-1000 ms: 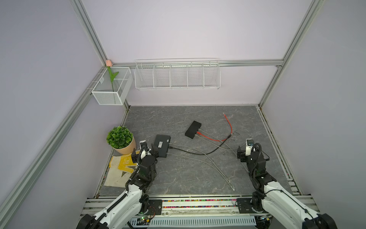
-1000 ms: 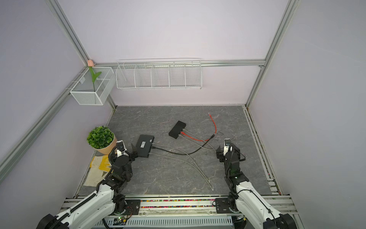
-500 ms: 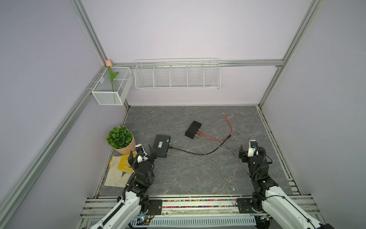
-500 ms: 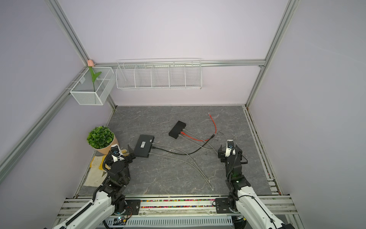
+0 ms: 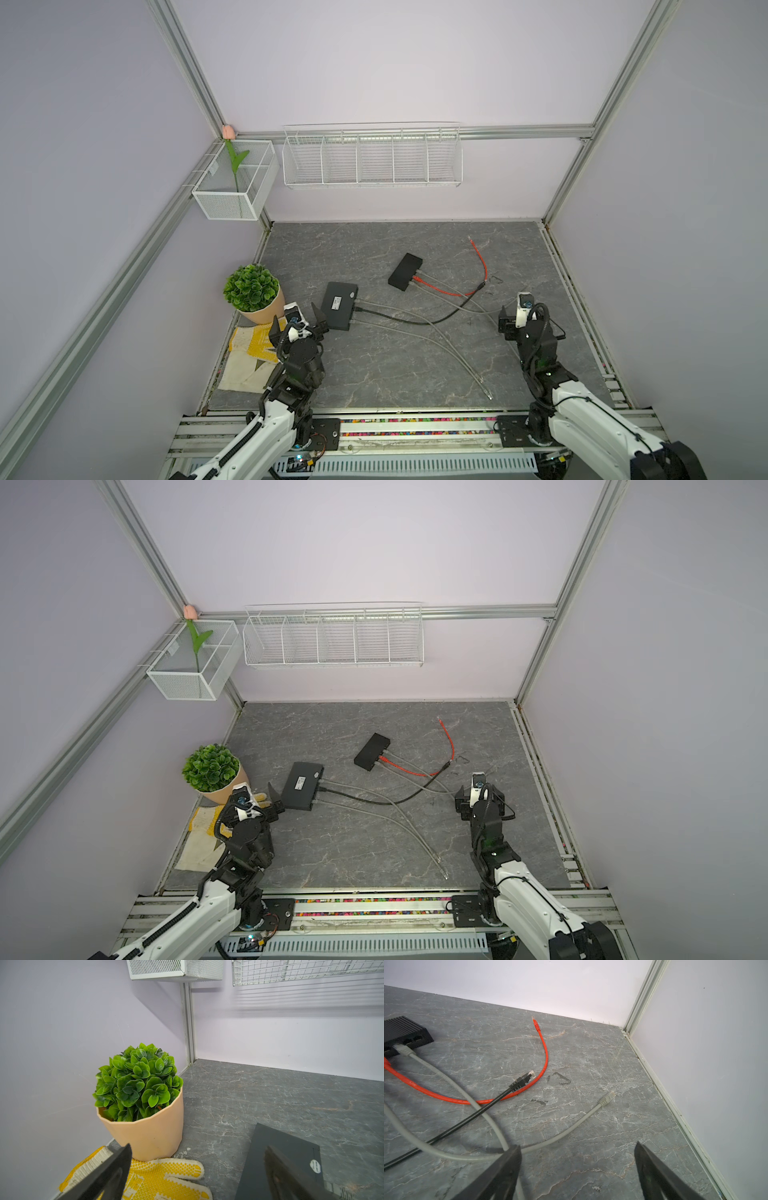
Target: Insert the plug into the switch port
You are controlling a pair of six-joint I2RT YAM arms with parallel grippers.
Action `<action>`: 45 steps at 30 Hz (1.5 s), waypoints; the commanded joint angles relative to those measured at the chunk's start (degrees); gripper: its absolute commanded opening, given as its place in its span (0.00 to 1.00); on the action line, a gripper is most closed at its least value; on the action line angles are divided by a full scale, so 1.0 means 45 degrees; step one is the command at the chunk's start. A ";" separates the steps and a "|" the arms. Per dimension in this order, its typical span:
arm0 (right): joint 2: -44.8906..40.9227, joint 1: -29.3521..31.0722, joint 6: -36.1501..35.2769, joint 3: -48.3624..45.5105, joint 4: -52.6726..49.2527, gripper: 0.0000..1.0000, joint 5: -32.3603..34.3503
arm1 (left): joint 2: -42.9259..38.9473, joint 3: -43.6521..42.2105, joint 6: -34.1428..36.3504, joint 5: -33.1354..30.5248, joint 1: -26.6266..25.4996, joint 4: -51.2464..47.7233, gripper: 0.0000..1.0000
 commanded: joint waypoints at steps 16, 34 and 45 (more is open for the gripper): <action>0.1880 -0.0043 -0.0700 0.0142 0.3137 0.89 0.0176 | 0.3739 0.0174 0.0019 -0.0036 0.0621 0.3960 0.99; 0.2079 -0.0294 -0.0547 -0.0506 0.4912 0.89 0.0653 | 0.5740 0.0013 -0.0070 0.0703 0.1479 0.6569 0.99; 0.2992 -0.0625 -0.0433 -0.0975 0.6996 0.89 0.0451 | 0.7136 0.0502 -0.0053 0.0217 0.1476 0.7462 0.99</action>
